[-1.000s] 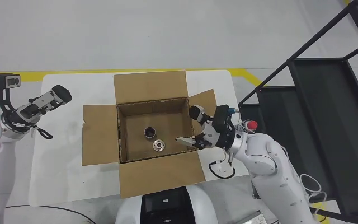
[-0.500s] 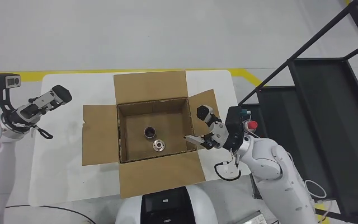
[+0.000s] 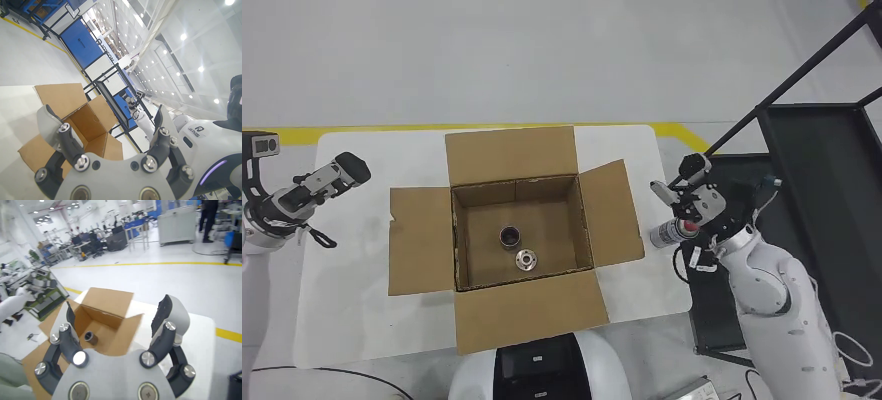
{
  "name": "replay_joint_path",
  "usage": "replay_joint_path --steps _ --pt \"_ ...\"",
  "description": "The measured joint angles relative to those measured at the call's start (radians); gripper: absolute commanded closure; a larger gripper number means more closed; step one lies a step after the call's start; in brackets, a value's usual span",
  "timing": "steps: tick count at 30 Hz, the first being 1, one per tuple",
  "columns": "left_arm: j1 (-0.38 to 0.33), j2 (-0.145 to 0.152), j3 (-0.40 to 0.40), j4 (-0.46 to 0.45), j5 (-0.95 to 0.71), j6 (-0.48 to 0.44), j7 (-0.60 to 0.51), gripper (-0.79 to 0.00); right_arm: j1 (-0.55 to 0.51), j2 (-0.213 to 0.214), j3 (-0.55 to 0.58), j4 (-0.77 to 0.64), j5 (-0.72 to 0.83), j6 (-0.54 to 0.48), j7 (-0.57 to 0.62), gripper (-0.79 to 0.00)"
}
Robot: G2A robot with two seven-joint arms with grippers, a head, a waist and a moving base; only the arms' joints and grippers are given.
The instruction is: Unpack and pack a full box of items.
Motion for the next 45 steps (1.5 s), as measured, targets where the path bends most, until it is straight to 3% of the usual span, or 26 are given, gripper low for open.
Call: replay_joint_path --steps 5,11,21,39,45 --pt "0.000 0.000 0.000 0.000 0.000 0.000 0.000 -0.785 -0.064 -0.001 0.059 0.057 -0.066 0.034 -0.064 -0.785" --pt "0.000 0.000 0.000 0.000 0.000 0.000 0.000 -0.785 -0.126 -0.006 0.054 0.120 -0.212 0.049 -0.175 -0.785" --pt "0.000 0.000 0.000 0.000 0.000 0.000 0.000 -0.785 -0.101 -0.012 -0.017 0.295 -0.402 0.053 -0.390 -0.785" --pt "0.000 0.000 0.000 0.000 0.000 0.000 0.000 -0.785 -0.097 -0.012 -0.019 0.295 -0.415 0.055 -0.394 -0.785" --pt "0.000 0.000 0.000 0.000 0.000 0.000 0.000 -0.785 -0.062 -0.014 -0.014 0.401 -0.446 0.121 -0.465 -0.785"
